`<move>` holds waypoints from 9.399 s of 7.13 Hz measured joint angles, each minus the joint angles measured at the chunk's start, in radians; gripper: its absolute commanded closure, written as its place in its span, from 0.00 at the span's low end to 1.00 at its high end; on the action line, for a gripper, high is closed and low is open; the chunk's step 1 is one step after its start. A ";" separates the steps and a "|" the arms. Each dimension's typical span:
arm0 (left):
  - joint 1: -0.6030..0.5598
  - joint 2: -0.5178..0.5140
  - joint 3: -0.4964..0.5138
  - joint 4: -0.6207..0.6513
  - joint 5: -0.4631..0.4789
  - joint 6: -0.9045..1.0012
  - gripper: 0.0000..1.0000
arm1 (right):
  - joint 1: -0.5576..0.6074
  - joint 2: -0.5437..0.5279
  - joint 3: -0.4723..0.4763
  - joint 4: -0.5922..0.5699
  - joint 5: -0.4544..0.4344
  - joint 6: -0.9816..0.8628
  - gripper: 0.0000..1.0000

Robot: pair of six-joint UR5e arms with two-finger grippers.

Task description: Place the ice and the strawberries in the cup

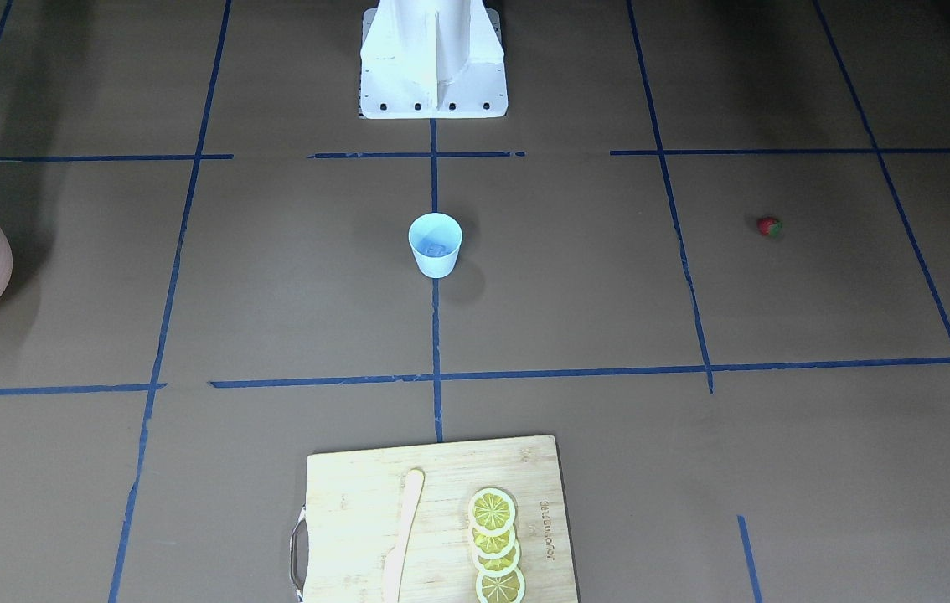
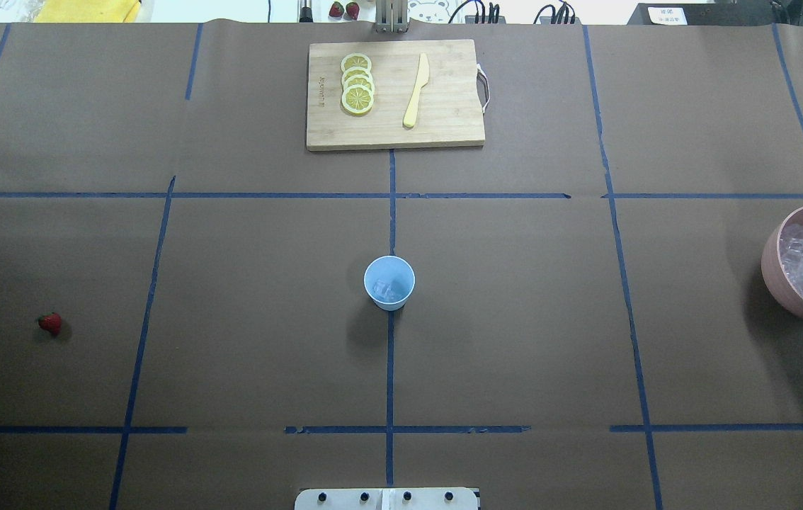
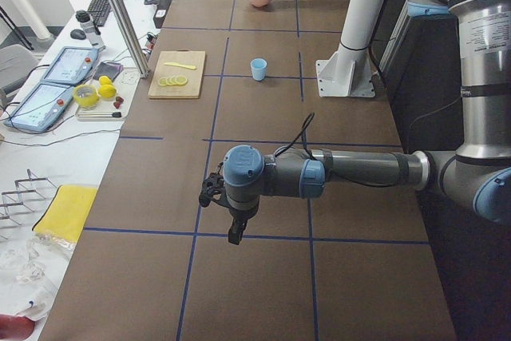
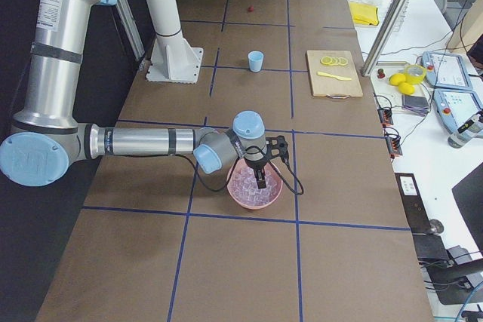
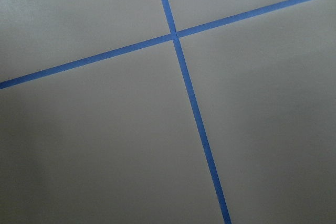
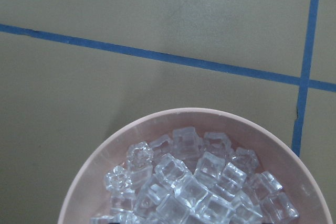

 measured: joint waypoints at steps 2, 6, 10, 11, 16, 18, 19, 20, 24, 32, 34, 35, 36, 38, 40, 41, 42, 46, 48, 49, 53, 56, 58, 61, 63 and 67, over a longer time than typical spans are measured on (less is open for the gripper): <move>0.000 0.001 -0.001 0.000 -0.003 0.000 0.00 | -0.029 -0.028 -0.014 0.033 -0.018 0.030 0.12; 0.000 0.001 -0.008 0.000 -0.003 0.000 0.00 | -0.063 -0.062 -0.016 0.048 -0.035 0.030 0.58; 0.000 0.001 -0.014 0.002 -0.003 0.000 0.00 | -0.072 -0.067 -0.014 0.049 -0.036 -0.009 0.97; 0.000 0.002 -0.016 0.003 -0.003 0.000 0.00 | -0.073 -0.068 -0.013 0.049 -0.036 -0.016 0.97; 0.000 0.003 -0.018 0.003 -0.003 0.000 0.00 | -0.047 -0.034 0.185 -0.173 0.012 -0.021 0.98; 0.000 0.004 -0.018 0.002 -0.003 0.000 0.00 | -0.036 0.113 0.301 -0.456 0.014 -0.011 0.98; 0.000 0.004 -0.018 0.002 -0.003 0.000 0.00 | -0.042 0.212 0.323 -0.585 0.012 -0.006 0.98; 0.000 0.004 -0.018 0.001 -0.003 0.000 0.00 | -0.061 0.313 0.330 -0.693 0.007 0.012 0.98; 0.000 0.002 -0.018 0.000 -0.003 0.000 0.00 | -0.351 0.743 0.288 -0.975 -0.147 0.358 0.98; 0.000 0.002 -0.017 0.001 -0.003 0.000 0.00 | -0.736 1.155 -0.125 -0.837 -0.467 0.854 0.97; 0.000 0.001 -0.017 0.000 -0.003 0.000 0.00 | -0.753 1.152 -0.150 -0.815 -0.477 0.861 0.11; 0.000 0.002 -0.016 0.000 -0.003 0.000 0.00 | -0.757 1.148 -0.152 -0.813 -0.478 0.861 0.01; 0.000 0.002 -0.016 0.001 -0.003 0.000 0.00 | -0.761 1.141 -0.151 -0.812 -0.479 0.858 0.01; 0.000 0.001 -0.016 0.000 -0.003 0.000 0.00 | -0.765 1.132 -0.146 -0.813 -0.478 0.857 0.01; 0.000 0.001 -0.017 0.000 -0.003 0.000 0.00 | -0.760 1.134 -0.133 -0.816 -0.474 0.855 0.01; 0.000 0.001 -0.018 0.000 -0.003 0.000 0.00 | -0.741 1.132 -0.122 -0.817 -0.464 0.846 0.01; 0.000 0.000 -0.017 0.000 -0.002 0.001 0.00 | -0.701 1.122 -0.113 -0.817 -0.441 0.815 0.01; 0.001 -0.013 -0.007 -0.090 0.001 -0.007 0.00 | -0.433 0.915 0.019 -0.812 -0.242 0.460 0.02; 0.001 -0.016 0.002 -0.192 0.001 -0.011 0.00 | -0.255 0.736 0.099 -0.810 -0.121 0.163 0.02; 0.002 -0.021 0.003 -0.207 0.000 -0.019 0.00 | -0.154 0.644 0.115 -0.810 -0.072 -0.019 0.02; 0.034 -0.035 -0.038 -0.236 -0.001 -0.267 0.00 | 0.242 0.330 0.060 -0.812 0.042 -0.661 0.01; 0.156 -0.033 -0.086 -0.260 0.000 -0.320 0.00 | 0.390 0.184 -0.050 -0.768 0.059 -0.770 0.01; 0.249 -0.032 -0.110 -0.269 0.021 -0.466 0.00 | 0.411 0.140 -0.086 -0.702 0.069 -0.768 0.01; 0.467 0.007 -0.116 -0.463 0.139 -0.815 0.00 | 0.414 0.134 -0.095 -0.688 0.071 -0.767 0.01; 0.637 0.023 -0.112 -0.575 0.253 -1.013 0.00 | 0.414 0.133 -0.096 -0.686 0.070 -0.767 0.01; 0.862 0.028 -0.045 -0.727 0.431 -1.211 0.00 | 0.415 0.131 -0.099 -0.686 0.069 -0.767 0.01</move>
